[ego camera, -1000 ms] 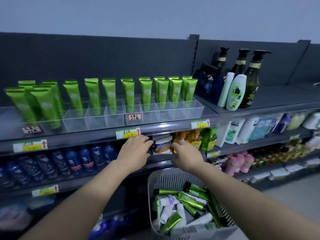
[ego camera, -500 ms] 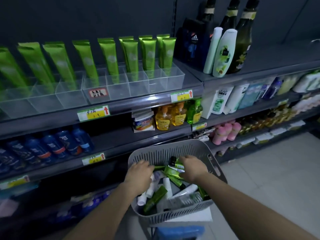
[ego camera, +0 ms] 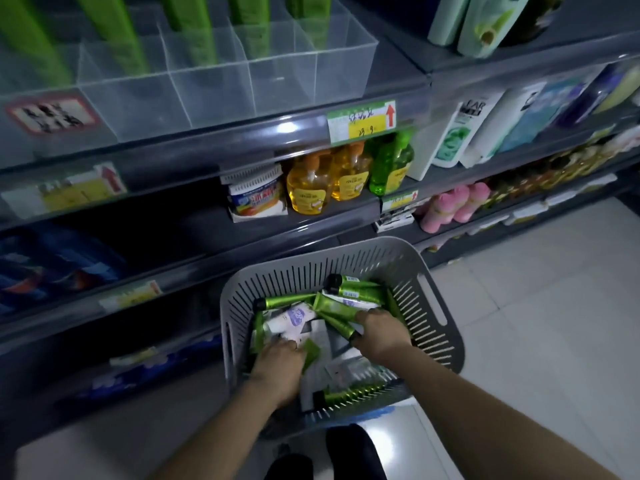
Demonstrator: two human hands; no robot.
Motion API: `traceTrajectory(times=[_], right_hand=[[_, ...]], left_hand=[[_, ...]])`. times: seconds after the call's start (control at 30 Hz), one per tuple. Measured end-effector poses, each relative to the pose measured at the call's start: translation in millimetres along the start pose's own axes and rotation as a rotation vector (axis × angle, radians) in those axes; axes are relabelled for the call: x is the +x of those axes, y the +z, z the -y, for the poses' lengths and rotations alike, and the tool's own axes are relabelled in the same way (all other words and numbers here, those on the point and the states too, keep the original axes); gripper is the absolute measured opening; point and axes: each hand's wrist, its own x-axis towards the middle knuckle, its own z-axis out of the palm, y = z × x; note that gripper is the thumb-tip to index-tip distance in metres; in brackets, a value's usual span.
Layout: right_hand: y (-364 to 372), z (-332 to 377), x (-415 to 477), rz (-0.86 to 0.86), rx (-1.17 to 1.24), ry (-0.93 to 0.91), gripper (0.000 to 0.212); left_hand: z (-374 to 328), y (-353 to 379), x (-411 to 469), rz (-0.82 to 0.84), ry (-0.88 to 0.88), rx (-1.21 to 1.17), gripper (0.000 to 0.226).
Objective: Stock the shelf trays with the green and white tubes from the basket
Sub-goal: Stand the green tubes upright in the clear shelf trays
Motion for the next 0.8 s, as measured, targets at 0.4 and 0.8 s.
traceTrajectory(times=[0.4,0.8], right_hand=[[37.6,-28.3,79.2,0.093,0.026,-0.034,0.067],[56.2,-30.1,108.5,0.084,0.162,-0.118,0.053]], left_hand=[[-22.3,58.3,54.2,0.067,-0.275,-0.314,0.03],[-23.2,67.2,62.1,-0.085,-0.285,-0.426,0.015]])
